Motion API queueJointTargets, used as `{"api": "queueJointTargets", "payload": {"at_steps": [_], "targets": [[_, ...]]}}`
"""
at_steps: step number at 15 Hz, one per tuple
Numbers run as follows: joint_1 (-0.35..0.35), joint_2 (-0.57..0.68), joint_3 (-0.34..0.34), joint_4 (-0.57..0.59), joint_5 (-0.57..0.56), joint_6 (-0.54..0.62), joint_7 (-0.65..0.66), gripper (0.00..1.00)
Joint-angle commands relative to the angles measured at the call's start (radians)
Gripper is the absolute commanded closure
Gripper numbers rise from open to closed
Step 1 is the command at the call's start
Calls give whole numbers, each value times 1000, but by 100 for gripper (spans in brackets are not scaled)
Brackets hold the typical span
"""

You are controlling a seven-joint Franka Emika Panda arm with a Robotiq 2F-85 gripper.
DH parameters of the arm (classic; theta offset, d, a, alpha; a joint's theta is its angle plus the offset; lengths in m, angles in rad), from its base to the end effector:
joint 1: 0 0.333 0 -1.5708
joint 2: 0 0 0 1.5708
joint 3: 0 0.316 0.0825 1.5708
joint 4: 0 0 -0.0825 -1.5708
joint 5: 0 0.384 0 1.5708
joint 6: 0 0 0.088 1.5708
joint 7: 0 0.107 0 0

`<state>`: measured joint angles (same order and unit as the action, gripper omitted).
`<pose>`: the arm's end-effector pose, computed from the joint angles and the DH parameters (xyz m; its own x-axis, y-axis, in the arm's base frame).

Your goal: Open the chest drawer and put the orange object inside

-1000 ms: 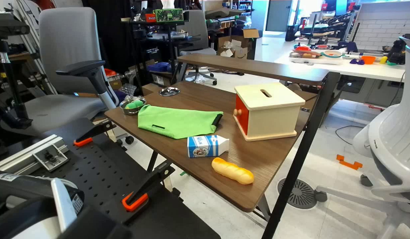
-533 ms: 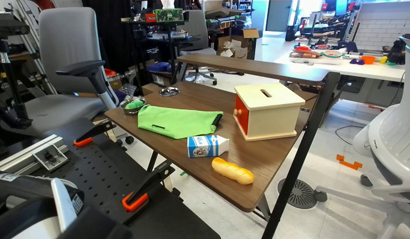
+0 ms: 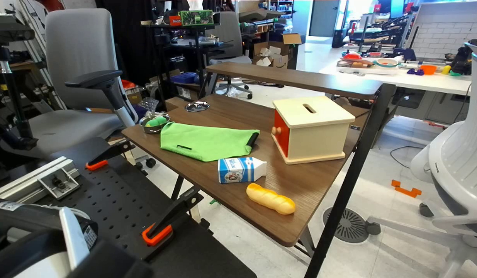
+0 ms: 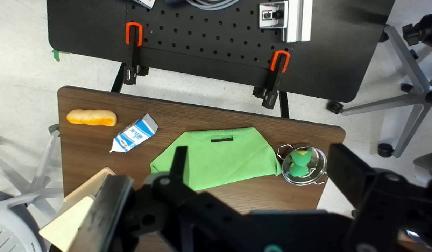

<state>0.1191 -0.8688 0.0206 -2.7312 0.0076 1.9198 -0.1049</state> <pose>0.2946 0.0419 0.4668 0.9708 0.2332 0.0561 0.2328 -0.9724 0.0144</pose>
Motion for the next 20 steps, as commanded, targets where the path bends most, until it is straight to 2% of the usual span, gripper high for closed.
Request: {"api": "queueJointTargets", "payload": {"at_steps": [1, 5, 8, 12, 16, 20], "targets": [[-15, 4, 13, -9, 1, 35, 27, 0], [-104, 149, 62, -21, -18, 225, 232, 0], [-178, 338, 95, 12, -40, 365, 362, 0], [-240, 577, 117, 102, -83, 424, 508, 0], [-232, 828, 101, 254, -143, 484, 637, 0], [-176, 1083, 48, 454, -190, 527, 722, 0]]}}
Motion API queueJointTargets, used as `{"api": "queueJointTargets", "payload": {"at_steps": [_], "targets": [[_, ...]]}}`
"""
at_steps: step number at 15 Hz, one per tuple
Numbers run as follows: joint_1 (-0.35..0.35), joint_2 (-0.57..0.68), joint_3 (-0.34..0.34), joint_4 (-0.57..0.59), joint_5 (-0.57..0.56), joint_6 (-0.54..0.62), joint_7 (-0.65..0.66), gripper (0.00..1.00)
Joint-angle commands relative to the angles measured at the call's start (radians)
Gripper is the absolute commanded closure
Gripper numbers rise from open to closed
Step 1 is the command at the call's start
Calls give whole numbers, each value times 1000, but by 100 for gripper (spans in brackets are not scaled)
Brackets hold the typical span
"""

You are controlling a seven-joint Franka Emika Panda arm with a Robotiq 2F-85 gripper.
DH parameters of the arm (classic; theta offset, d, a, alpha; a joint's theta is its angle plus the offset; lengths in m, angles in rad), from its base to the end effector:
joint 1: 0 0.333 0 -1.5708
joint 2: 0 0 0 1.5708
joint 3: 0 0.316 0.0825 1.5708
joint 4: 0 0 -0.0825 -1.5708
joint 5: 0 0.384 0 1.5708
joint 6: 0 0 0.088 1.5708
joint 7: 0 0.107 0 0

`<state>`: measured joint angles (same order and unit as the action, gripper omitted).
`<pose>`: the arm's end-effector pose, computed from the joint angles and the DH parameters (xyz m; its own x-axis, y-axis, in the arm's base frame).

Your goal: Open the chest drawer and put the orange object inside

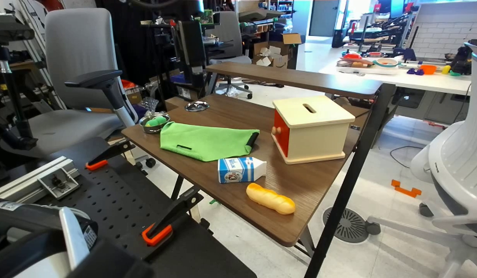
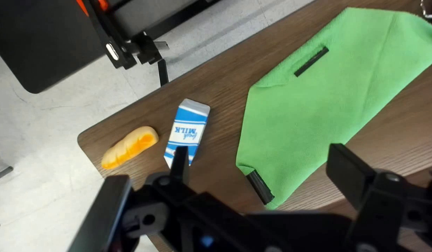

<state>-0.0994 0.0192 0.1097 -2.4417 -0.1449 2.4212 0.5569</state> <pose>0.4780 0.0044 0.2905 0.9067 -0.4216 0.0093 -0.4204 -0.9019 0.0988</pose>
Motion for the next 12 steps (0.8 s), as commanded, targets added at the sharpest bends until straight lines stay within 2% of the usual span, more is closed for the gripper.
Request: {"api": "queueJointTargets", "payload": {"at_steps": [1, 7, 12], "targets": [[61, 259, -60, 221, -44, 39, 73, 0], [148, 566, -185, 513, 7, 62, 67, 0], [142, 675, -225, 646, 86, 48, 50, 0]]}}
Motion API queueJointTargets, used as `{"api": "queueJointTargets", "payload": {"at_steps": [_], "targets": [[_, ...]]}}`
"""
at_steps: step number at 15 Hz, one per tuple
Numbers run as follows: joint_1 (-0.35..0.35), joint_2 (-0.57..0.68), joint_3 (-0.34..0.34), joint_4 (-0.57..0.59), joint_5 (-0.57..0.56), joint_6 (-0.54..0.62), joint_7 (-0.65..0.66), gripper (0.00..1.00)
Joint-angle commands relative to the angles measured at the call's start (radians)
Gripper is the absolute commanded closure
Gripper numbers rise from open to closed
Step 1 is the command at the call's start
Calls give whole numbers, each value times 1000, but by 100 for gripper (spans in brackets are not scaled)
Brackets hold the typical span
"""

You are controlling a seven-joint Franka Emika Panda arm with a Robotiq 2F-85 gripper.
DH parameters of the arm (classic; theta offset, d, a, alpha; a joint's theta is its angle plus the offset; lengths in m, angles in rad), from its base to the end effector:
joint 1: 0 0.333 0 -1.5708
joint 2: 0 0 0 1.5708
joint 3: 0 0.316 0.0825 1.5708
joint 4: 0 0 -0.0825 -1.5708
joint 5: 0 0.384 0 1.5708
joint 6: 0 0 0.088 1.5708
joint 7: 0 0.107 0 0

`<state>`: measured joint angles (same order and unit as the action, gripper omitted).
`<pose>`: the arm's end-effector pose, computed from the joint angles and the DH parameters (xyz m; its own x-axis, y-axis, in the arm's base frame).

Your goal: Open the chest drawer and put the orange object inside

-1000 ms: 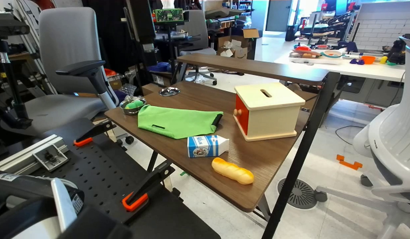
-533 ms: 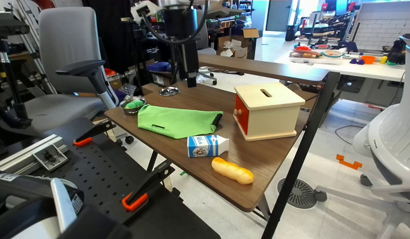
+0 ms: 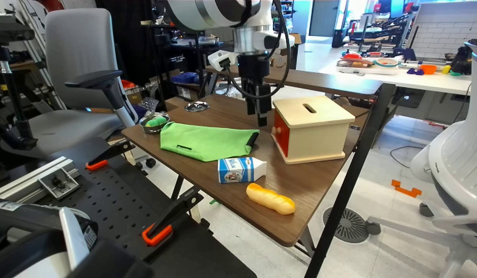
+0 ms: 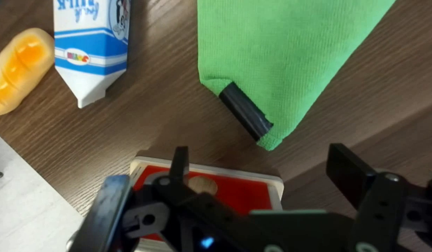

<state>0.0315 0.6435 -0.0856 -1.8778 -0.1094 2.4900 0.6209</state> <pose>0.6301 -0.0315 0.1634 0.8421 -0.5380 0.0368 -0.5384 -0.8349 0.1145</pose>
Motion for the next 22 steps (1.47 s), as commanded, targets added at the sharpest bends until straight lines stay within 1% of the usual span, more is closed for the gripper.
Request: {"api": "queueJointTargets", "payload": {"at_steps": [1, 6, 9, 15, 22], "targets": [[9, 53, -39, 87, 62, -14, -12, 0], [21, 44, -99, 59, 81, 30, 37, 0], [22, 55, -105, 55, 98, 35, 65, 0], [48, 75, -127, 46, 83, 65, 156, 0], [45, 70, -129, 28, 86, 63, 185, 0]]}}
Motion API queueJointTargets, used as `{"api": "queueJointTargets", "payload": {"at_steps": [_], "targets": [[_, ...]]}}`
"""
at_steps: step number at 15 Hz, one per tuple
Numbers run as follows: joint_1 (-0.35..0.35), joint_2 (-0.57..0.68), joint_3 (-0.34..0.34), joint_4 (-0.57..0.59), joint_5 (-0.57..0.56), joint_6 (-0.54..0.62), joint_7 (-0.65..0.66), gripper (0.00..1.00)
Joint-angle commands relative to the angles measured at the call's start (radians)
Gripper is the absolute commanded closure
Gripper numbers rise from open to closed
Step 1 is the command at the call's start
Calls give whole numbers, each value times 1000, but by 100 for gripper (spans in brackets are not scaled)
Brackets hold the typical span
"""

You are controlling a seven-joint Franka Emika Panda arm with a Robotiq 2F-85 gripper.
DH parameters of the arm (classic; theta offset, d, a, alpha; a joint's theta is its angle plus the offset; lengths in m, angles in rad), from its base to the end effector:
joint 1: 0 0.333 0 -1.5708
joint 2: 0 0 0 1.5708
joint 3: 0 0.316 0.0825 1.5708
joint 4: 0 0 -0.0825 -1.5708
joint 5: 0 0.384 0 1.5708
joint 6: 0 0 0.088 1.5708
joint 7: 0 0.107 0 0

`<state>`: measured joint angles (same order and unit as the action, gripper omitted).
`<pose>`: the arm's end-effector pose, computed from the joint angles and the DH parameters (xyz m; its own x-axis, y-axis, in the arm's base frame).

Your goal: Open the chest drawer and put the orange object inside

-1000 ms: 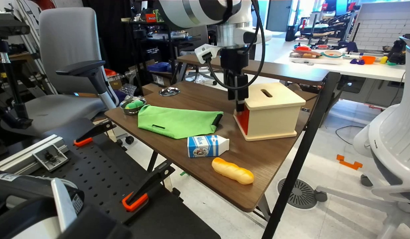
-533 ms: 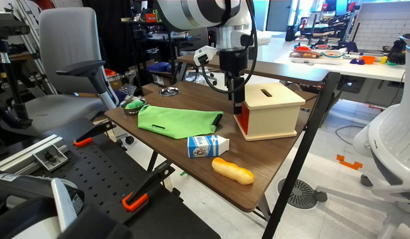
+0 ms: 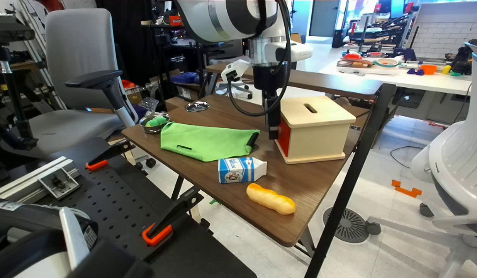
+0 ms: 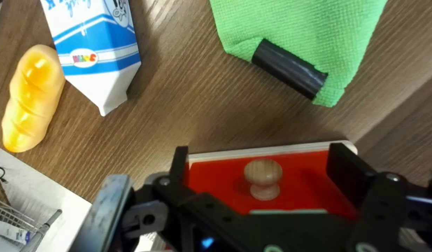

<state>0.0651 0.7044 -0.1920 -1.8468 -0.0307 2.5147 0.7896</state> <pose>0.6316 -0.0752 0.1444 0.6629 -0.7446 0.0785 -0.7477 -0.6530 0.1207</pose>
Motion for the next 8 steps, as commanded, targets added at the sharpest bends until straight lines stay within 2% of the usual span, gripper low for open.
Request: {"api": "queueJointTargets", "payload": {"at_steps": [1, 7, 8], "targets": [[12, 8, -25, -6, 7, 42, 18, 0], [29, 7, -46, -21, -10, 105, 31, 0], [35, 10, -51, -23, -15, 122, 30, 6]]}}
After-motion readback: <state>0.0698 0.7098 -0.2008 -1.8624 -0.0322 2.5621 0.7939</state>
